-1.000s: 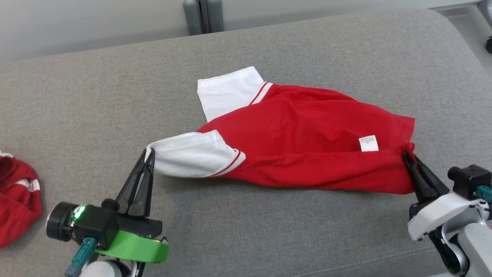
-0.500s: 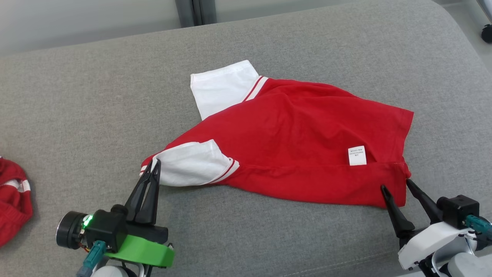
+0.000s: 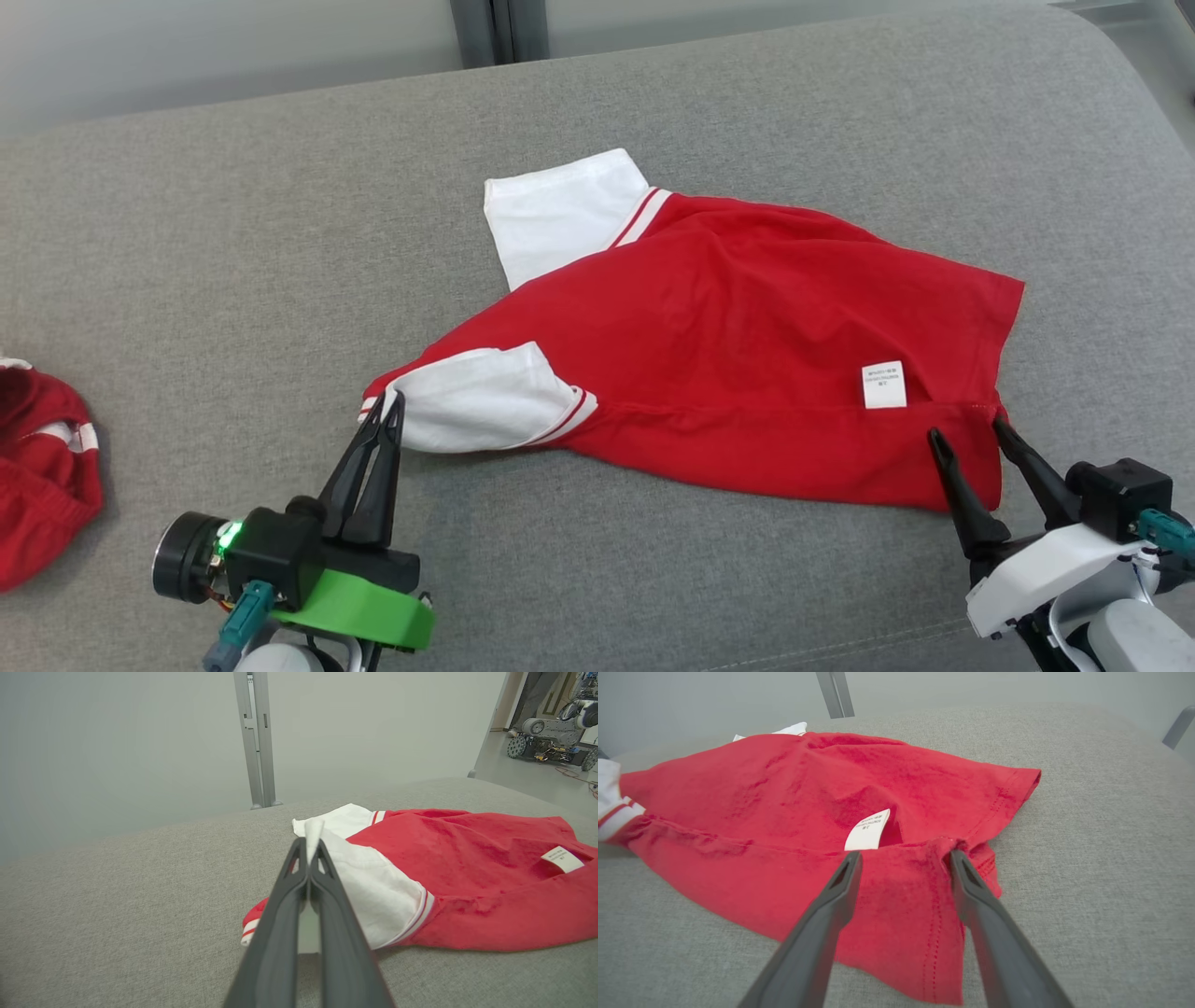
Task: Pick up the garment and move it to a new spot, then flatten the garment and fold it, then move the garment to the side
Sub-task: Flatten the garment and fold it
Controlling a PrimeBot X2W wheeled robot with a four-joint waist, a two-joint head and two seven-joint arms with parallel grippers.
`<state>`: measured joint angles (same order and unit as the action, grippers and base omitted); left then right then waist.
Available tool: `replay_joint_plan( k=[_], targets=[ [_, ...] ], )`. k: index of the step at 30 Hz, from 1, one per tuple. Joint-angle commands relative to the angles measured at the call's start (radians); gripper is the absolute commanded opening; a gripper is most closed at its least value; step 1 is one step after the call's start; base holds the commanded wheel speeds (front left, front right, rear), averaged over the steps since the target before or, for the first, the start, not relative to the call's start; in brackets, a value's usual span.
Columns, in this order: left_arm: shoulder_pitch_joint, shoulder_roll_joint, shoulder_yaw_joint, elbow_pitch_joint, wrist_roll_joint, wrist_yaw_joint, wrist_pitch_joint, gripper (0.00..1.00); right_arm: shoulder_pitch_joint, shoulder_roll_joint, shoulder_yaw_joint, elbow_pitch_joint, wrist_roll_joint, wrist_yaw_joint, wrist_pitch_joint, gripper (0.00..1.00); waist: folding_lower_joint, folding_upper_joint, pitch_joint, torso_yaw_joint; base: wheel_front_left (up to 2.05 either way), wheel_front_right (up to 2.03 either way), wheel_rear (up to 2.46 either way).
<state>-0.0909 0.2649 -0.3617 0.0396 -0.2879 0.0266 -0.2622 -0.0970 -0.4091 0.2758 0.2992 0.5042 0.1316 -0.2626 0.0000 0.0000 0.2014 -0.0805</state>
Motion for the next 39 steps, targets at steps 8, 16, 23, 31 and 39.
replay_joint_plan(
  k=[8,16,23,31,39],
  targets=[
    [-0.007,-0.013,0.01,0.006,0.022,-0.017,-0.004,0.0,-0.026,-0.011,0.026,0.035,0.076,-0.002,-0.003,0.94,0.0,0.0,-0.003,0.015,0.0,0.0,0.0],
    [-0.014,-0.019,0.016,0.01,0.029,-0.031,-0.004,0.0,-0.073,-0.032,0.026,0.055,0.121,-0.002,-0.003,0.03,0.0,0.0,0.008,0.029,0.0,0.0,0.0],
    [-0.052,-0.017,0.028,0.001,0.045,-0.037,-0.004,0.0,-0.111,-0.073,0.017,0.016,0.123,-0.002,-0.003,0.0,0.0,0.0,0.034,0.037,0.0,0.0,0.0],
    [-0.249,0.029,0.083,-0.118,0.048,-0.067,0.025,0.0,-0.247,-0.156,-0.038,-0.134,0.111,-0.002,-0.002,0.0,0.0,0.0,0.088,0.033,0.0,0.0,0.0],
    [-0.768,0.12,0.091,-0.098,0.04,-0.138,0.225,0.0,-0.721,-0.246,0.041,-0.116,0.166,-0.002,0.101,0.0,0.0,0.0,0.242,0.031,0.0,0.0,0.0]
  ],
)
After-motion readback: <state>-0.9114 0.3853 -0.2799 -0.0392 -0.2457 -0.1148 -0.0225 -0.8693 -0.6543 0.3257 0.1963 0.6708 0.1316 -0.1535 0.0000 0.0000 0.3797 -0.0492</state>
